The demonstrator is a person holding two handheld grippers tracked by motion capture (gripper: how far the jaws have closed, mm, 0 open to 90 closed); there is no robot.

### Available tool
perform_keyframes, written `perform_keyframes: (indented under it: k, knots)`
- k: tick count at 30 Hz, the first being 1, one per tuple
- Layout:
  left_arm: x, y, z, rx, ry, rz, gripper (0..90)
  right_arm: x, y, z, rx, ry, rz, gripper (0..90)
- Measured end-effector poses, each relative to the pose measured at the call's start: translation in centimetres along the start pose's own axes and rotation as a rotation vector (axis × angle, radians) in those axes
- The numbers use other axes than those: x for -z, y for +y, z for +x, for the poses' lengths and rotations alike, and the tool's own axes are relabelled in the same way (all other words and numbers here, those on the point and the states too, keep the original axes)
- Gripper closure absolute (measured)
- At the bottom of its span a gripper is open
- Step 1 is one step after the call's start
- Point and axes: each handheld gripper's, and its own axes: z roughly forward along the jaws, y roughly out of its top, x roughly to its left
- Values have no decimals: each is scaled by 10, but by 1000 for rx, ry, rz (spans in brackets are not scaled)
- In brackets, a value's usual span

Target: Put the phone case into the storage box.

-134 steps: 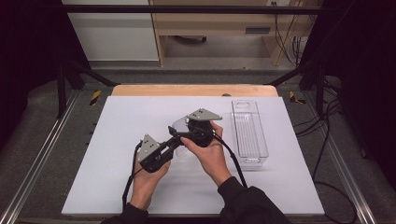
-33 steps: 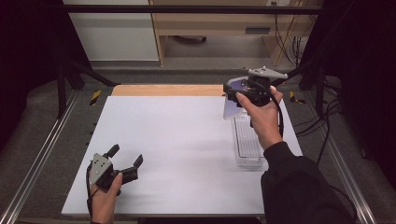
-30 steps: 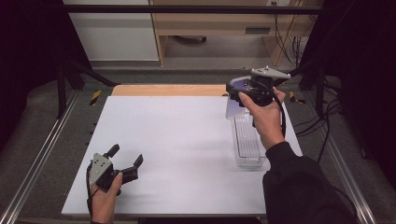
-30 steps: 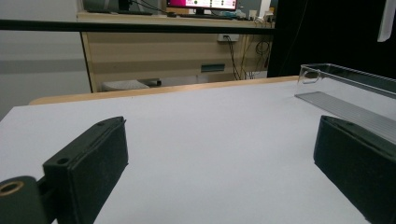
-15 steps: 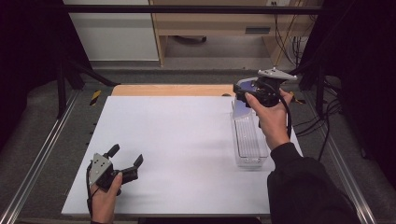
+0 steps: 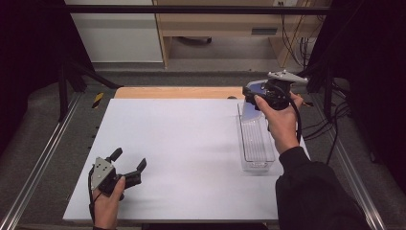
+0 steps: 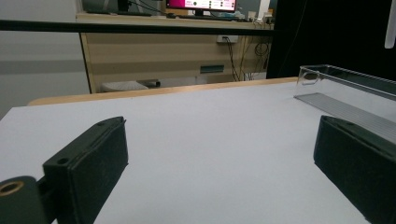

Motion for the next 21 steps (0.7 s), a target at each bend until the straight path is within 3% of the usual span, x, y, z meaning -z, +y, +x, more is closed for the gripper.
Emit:
perform_keyframes:
  k: [8,21]
  knots:
    - [-1,0,-1,-8,1,-1,25,-6,-5,-5,5,-45,-1,177]
    - [-1,0,-1,-10,-2,2,25,-33,-26,-18,-41,-122,7,177]
